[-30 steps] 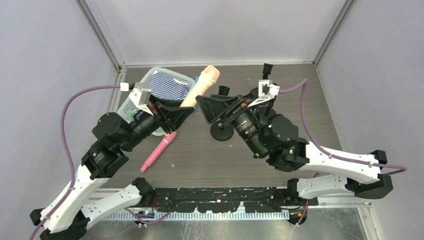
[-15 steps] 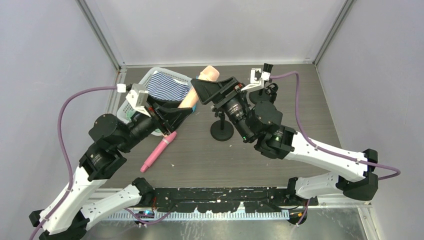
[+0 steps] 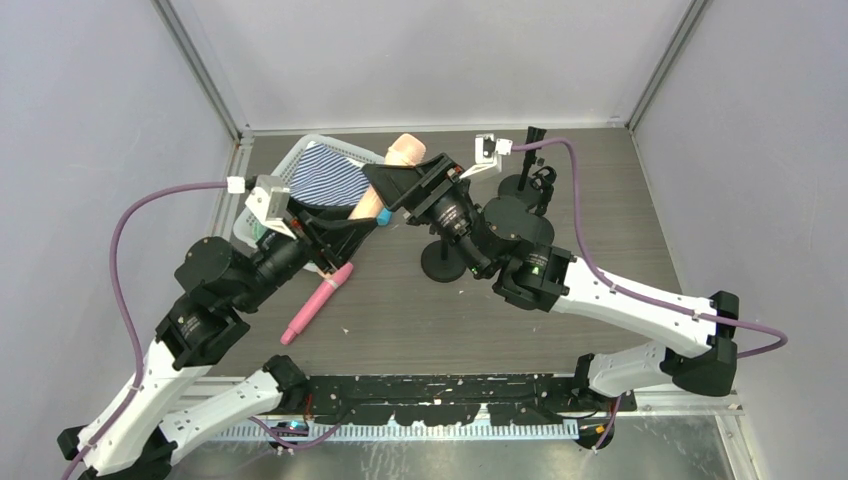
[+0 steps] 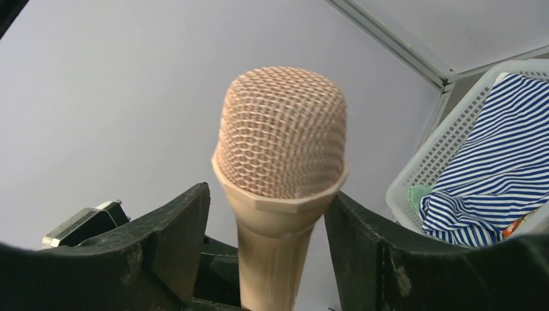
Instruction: Attach the microphones to the stand
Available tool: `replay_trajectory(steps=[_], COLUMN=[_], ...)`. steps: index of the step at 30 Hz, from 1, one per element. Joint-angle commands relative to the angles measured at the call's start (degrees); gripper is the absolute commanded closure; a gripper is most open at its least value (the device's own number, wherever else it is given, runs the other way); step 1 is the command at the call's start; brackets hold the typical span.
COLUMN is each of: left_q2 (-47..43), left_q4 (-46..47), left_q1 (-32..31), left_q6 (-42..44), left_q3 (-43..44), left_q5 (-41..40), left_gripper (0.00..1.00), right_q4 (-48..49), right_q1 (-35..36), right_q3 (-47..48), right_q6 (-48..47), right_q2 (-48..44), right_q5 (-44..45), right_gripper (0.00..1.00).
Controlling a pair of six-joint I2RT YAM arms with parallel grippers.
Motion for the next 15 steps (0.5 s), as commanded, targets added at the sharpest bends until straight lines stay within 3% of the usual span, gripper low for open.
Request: replay_trajectory(steps=[1,15], left_q2=[-0.9,-0.2], left_q4=[5.2,4.9], left_q1=[0.1,0.1], left_q6=[0.1,0.2], left_q3=[0.0,-0.4], left_q5=[-1.4,-2.1], left_gripper=[1.00,1.00], right_q4=[1.5,2.8], right_q1=[-0.5,-2.7], right_q3=[2.9,3.7], right_q6=[2.1,3.4], right_q2=[0.8,3.1], right_q5=[-1.8,-6.3], right_gripper=[0.33,0.55])
